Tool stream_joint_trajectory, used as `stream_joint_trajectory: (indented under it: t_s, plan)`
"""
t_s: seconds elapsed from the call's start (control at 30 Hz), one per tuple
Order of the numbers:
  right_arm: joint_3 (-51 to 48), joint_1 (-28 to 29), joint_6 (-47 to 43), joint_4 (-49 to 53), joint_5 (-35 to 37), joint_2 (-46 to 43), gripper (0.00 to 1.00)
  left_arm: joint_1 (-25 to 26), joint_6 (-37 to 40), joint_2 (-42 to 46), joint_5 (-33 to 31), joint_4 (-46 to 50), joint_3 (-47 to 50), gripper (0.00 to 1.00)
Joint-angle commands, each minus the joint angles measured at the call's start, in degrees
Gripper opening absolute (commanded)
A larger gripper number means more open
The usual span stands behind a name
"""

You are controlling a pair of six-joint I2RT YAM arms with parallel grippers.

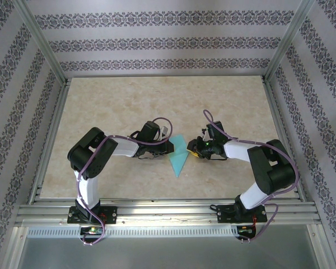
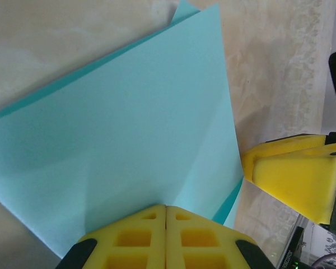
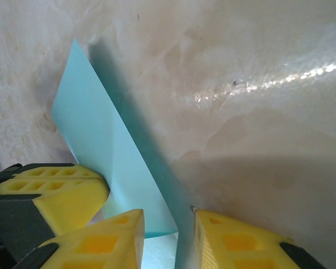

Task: Fold a paper plane with a square sheet of paper (pick it up from the middle)
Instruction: Fold the wing for the fifth time at the center of the table.

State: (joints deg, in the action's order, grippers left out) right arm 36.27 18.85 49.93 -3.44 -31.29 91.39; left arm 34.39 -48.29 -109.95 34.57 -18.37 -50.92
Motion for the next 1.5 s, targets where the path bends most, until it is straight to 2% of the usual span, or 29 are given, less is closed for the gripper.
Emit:
stream_joint_trajectory:
  t_s: [0.0, 0.1, 0.2, 0.43, 0.6, 0.8, 1.13, 1.23, 1.33, 1.43, 1.47]
  plan:
    - [0.61, -0.11, -0.47, -0.1, 0.45, -0.58, 0.29, -0.64, 1.64, -1.05, 1.42, 1.7, -0.69, 0.08]
    - [2.97, 0.07, -1.88, -0.12, -4.75, 2.2, 0.26, -0.64, 1.83, -1.67, 2.26, 0.94, -1.09, 0.08]
    - [4.24, 0.23, -2.89, -0.02, -6.01, 3.53, 0.26, -0.64, 2.32, -2.72, 4.31, -0.53, -2.04, 0.08]
    - [6.3, -0.04, -4.5, -0.83, -9.95, 4.8, 0.25, -0.99, 4.58, -3.48, 5.26, 1.94, -3.6, 0.08]
    - [9.05, -1.2, -10.73, 4.61, -11.78, 6.35, 0.22, -1.15, 7.74, -3.69, 5.85, 5.5, -5.12, 0.08]
    - [11.62, -2.41, -14.7, 5.35, -17.05, 9.97, 0.18, -1.17, 11.54, -4.39, 6.34, 9.28, -6.65, 0.07]
    - [17.67, -3.64, -22.36, 14.9, -17.59, 14.11, 0.14, -1.17, 15.68, -4.31, 5.64, 14.59, -8.83, 0.07]
    - [18.65, -3.73, -23.65, 17.29, -16.94, 14.26, 0.08, -1.21, 15.95, -3.4, 4.09, 16.21, -9.4, 0.08]
    - [17.67, -3.69, -21.37, 16.21, -16.2, 12.71, 0.01, -1.15, 15.43, -1.0, 2.6, 16.69, -9.31, 0.17]
    - [15.24, -3.1, -15.71, 12.11, -14.28, 9.85, 0.0, -1.17, 14.72, 3.34, 0.65, 15.66, -7.84, 0.28]
    - [14.37, -2.82, -13.66, 10.69, -13.23, 8.81, 0.0, -1.17, 14.72, 4.96, 0.06, 15.29, -7.15, 0.29]
